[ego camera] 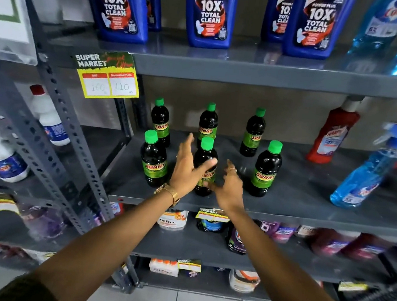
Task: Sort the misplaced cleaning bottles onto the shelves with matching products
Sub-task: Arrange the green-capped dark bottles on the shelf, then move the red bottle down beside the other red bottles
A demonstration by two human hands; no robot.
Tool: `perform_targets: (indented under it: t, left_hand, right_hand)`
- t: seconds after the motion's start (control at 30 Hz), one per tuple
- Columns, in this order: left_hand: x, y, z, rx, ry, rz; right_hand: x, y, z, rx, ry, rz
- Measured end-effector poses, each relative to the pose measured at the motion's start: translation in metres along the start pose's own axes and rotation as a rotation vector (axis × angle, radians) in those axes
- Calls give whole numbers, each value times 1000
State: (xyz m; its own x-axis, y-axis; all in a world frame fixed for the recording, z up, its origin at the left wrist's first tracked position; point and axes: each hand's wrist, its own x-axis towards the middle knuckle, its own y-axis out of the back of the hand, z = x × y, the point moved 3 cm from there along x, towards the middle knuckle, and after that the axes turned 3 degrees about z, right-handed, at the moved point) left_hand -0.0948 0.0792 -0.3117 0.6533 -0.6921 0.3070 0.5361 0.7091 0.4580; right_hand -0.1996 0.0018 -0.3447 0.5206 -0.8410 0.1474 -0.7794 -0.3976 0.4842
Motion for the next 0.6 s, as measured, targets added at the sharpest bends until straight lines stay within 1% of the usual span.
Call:
perform_targets:
  t: [0.1, 0.2, 0.27, 0.43, 0.5, 0.6]
  left_hand:
    - [-16, -1, 29, -88, -155, 108]
    - [-29, -6, 72, -114, -308, 127]
    - [-36, -13, 110, -157, -387, 145]
    - [-33, -49, 215, -305, -485, 116]
    - [-29, -78, 266, -395, -507, 106]
    - [-21, -120, 334, -530, -527, 58]
  right_hand:
    - [-7, 39, -15, 109, 99, 43]
    - [-14, 86, -38, 245, 197, 76]
    - [-18, 125, -49, 287, 278, 109]
    - [-20, 244, -56, 336, 463, 173]
    - [-20, 305, -50, 327, 506, 207]
    - [-13, 379, -43, 310, 521, 235]
